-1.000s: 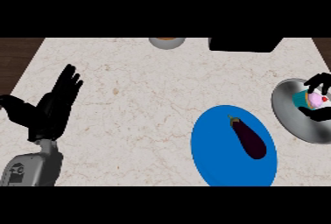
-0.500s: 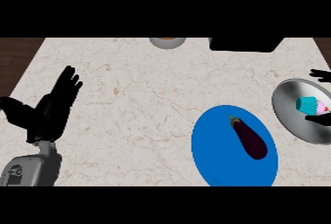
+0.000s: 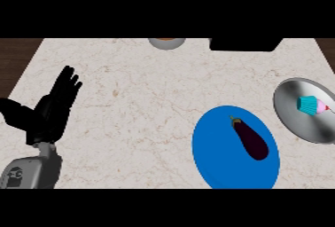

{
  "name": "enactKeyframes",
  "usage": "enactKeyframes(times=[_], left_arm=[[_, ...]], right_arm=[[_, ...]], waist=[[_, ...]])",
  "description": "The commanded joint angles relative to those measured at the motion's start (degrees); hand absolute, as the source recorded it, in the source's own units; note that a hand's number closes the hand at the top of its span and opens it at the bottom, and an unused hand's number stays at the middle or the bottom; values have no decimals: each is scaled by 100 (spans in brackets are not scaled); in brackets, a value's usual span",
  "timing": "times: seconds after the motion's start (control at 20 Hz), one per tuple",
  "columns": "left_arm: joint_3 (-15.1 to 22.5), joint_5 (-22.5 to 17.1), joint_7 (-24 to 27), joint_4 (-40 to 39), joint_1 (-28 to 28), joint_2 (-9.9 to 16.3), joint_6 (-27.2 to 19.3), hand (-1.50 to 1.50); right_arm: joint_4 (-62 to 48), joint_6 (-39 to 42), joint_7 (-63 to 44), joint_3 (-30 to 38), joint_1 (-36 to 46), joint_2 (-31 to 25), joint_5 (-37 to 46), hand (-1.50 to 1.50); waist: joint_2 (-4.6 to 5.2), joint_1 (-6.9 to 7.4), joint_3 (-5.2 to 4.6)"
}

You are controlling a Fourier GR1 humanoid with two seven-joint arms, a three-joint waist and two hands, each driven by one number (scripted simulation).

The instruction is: Pick the cupcake from the plate and place it in the pan

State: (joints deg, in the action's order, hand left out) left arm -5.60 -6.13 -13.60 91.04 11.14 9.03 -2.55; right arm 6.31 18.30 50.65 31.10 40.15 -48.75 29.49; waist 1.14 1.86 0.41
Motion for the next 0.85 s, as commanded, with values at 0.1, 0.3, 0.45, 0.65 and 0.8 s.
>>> enactKeyframes(times=[0.1,0.3,0.45,0.65,0.8], left_arm=[[-153,-103,-205,48,95,136,13,0],[-62,-24,-118,20,12,16,-53,0],[-68,-11,-7,98,-145,-22,-71,0],[-88,-75,-88,120,-62,28,-10,0],[-119,-39,82,54,-205,10,-17,0]], right_arm=[[-195,1807,604,342,-374,-650,-419,-150],[-116,2302,654,330,-561,-765,-480,-150],[27,2296,797,316,-806,-824,-515,-150],[140,2493,708,350,-923,-1026,-638,-150],[262,2303,757,316,-1043,-864,-675,-150]], waist=[[-17,-95,25],[-20,-136,31],[-25,-143,43],[-39,-179,36],[-25,-114,35]])
